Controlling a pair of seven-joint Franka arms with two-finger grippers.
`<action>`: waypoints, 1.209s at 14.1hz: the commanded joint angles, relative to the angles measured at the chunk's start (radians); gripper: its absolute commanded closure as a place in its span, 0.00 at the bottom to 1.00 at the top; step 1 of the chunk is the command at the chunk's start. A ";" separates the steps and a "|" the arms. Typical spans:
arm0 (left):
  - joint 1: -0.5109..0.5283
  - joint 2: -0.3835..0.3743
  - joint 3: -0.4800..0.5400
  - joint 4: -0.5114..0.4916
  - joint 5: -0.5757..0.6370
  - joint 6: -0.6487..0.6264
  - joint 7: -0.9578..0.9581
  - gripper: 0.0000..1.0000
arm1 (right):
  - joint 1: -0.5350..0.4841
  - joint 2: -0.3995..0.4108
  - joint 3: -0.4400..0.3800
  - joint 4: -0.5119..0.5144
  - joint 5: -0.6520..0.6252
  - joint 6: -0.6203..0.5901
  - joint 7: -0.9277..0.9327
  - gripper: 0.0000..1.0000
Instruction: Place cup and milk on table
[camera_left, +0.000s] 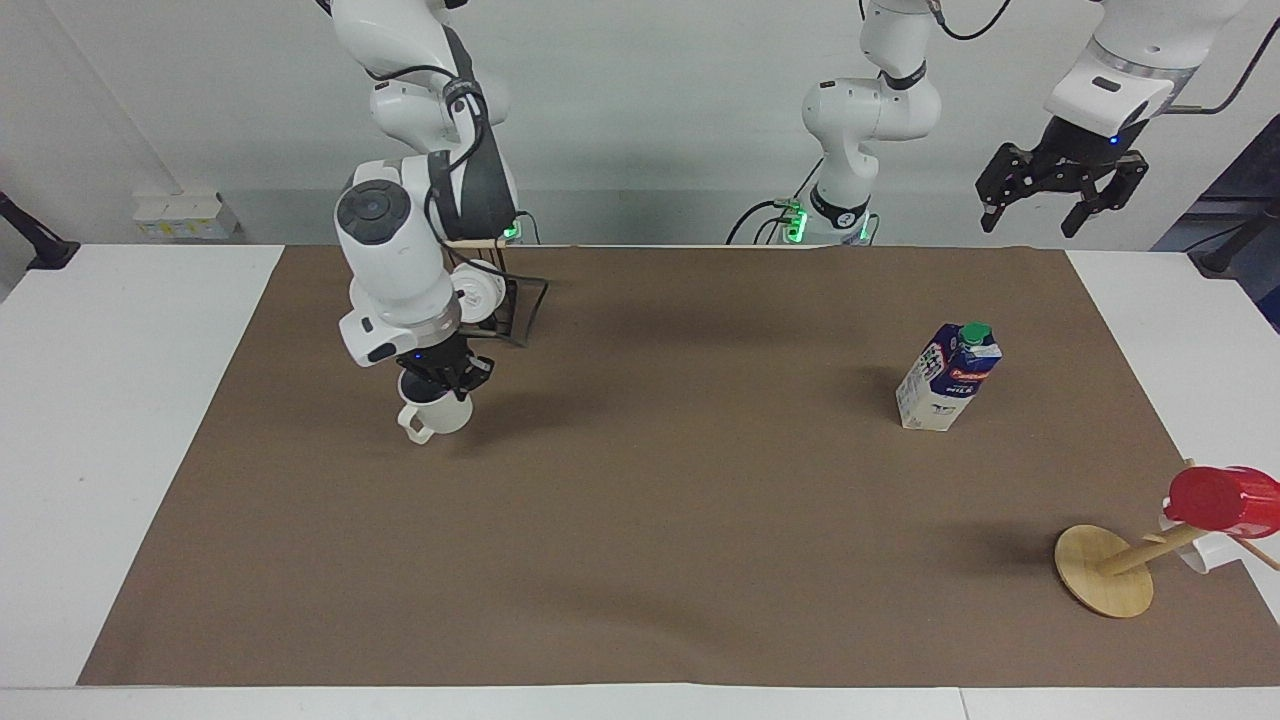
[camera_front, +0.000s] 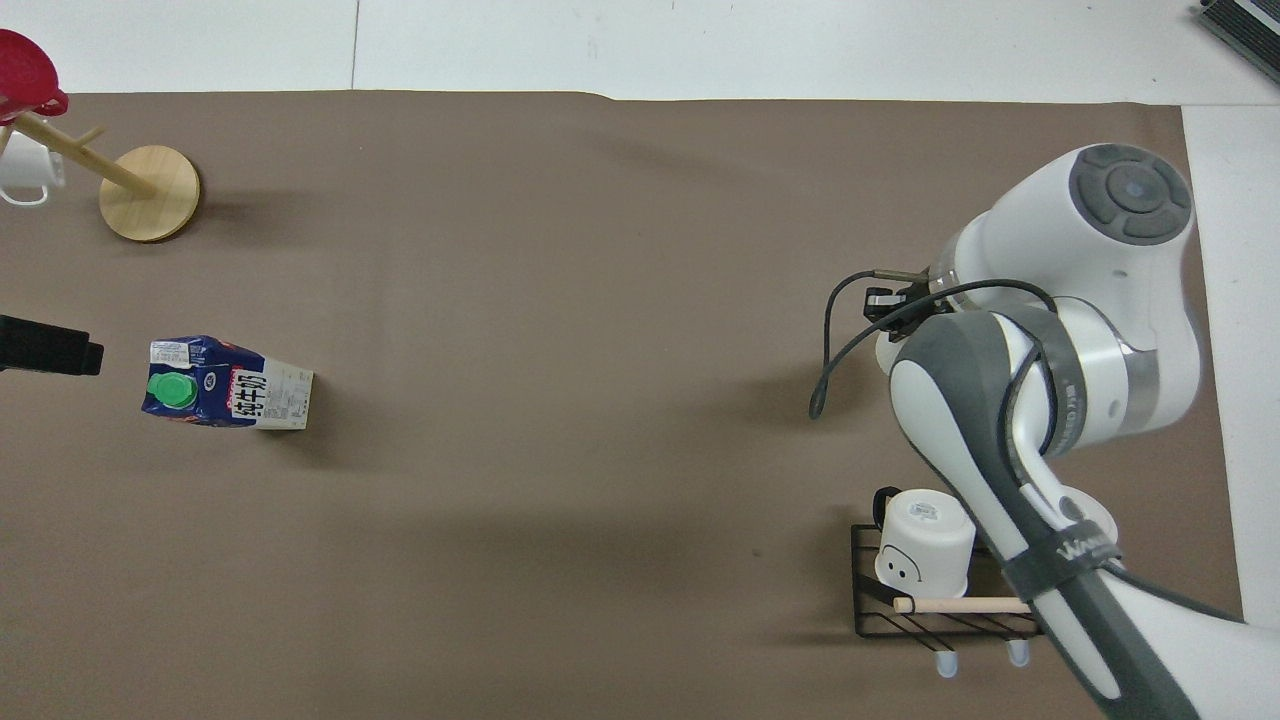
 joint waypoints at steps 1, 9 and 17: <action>-0.006 -0.029 0.004 -0.032 -0.012 0.013 0.003 0.00 | 0.069 0.002 0.001 0.021 -0.028 -0.025 0.079 1.00; -0.006 -0.029 0.001 -0.032 -0.012 0.013 0.003 0.00 | 0.252 0.005 0.010 0.013 -0.010 -0.004 0.256 1.00; -0.006 -0.027 0.001 -0.032 -0.012 0.024 0.000 0.00 | 0.373 0.078 0.010 -0.045 -0.008 0.151 0.359 1.00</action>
